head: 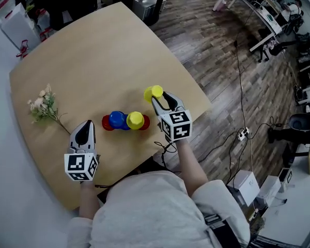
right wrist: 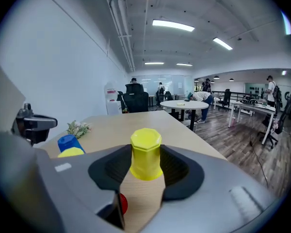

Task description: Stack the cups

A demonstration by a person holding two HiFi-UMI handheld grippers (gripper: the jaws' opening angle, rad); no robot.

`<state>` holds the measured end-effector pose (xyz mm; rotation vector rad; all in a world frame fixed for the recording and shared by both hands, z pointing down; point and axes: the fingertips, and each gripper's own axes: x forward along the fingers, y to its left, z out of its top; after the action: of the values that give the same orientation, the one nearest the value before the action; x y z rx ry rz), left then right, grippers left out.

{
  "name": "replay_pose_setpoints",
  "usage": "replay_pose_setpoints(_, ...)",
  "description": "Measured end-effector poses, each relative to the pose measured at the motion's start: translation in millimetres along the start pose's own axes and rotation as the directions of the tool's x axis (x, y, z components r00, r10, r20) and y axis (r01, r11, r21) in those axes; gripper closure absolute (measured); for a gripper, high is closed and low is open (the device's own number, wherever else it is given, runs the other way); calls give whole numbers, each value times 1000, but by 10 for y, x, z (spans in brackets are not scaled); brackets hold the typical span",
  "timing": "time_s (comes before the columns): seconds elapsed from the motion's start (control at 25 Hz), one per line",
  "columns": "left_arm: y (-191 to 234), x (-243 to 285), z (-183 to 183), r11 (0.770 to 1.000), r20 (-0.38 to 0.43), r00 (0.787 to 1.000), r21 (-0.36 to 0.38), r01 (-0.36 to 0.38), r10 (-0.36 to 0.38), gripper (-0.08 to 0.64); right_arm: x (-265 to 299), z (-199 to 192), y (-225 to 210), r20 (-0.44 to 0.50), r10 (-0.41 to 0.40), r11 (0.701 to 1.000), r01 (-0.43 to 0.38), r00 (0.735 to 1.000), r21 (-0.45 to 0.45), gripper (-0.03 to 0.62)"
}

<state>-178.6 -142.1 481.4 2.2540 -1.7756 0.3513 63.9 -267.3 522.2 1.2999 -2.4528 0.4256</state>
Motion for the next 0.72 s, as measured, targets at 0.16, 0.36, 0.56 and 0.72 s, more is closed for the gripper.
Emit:
replay_pose_setpoints(0.16, -117, 55, 28, 998, 11, 998, 22, 65, -66, 552, -290, 128, 53, 33, -14, 999, 12, 999, 34, 400)
replay_pose_setpoints(0.36, -239, 80, 42, 990, 16, 991, 47, 133, -134, 551, -567, 237, 213, 57, -16, 999, 14, 998, 34, 400)
replay_pose_setpoints(0.56, -310, 35, 71, 982, 32, 984, 75, 171, -174, 552, -712, 345, 479, 77, 14, 999, -16, 997, 32, 401)
replay_pose_setpoints(0.72, -342, -60, 101, 979, 50, 980, 79, 187, -192, 552, -755, 403, 755, 65, 63, 998, -65, 996, 24, 400)
